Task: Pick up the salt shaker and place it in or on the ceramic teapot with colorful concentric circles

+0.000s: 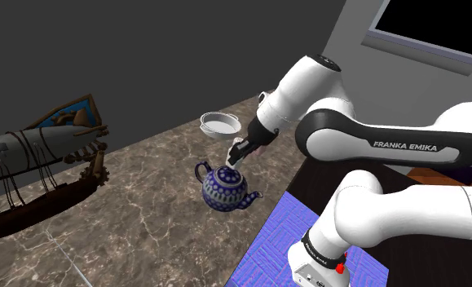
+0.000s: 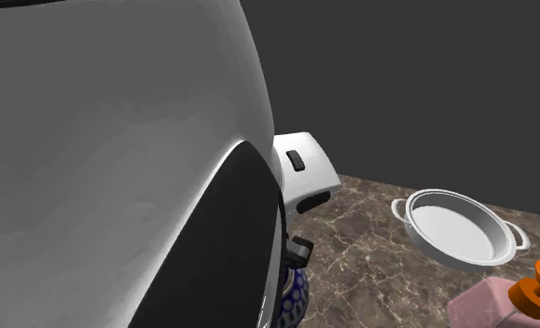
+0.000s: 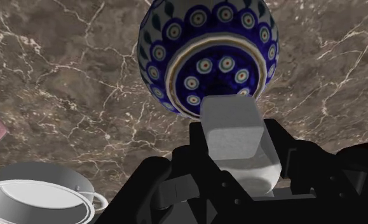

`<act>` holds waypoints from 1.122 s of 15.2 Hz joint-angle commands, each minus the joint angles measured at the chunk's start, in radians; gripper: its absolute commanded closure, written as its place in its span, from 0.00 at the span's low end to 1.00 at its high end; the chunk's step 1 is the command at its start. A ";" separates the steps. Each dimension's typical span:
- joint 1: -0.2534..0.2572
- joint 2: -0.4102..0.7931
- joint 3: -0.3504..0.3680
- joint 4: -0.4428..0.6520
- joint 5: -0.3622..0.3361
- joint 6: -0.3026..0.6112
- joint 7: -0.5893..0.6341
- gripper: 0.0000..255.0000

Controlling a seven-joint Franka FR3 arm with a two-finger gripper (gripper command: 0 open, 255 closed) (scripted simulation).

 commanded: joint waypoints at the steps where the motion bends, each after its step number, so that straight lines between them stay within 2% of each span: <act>1: 0.004 0.005 0.008 -0.021 0.006 0.027 0.004 1.00; 8: 0.004 0.005 0.008 -0.021 0.006 0.027 0.004 1.00; 9: 0.004 0.005 0.008 -0.021 0.006 0.027 0.004 0.00; 14: 0.004 0.005 0.008 -0.021 0.006 0.027 0.004 0.00; 17: 0.008 -0.063 -0.013 0.043 -0.007 -0.105 0.006 0.00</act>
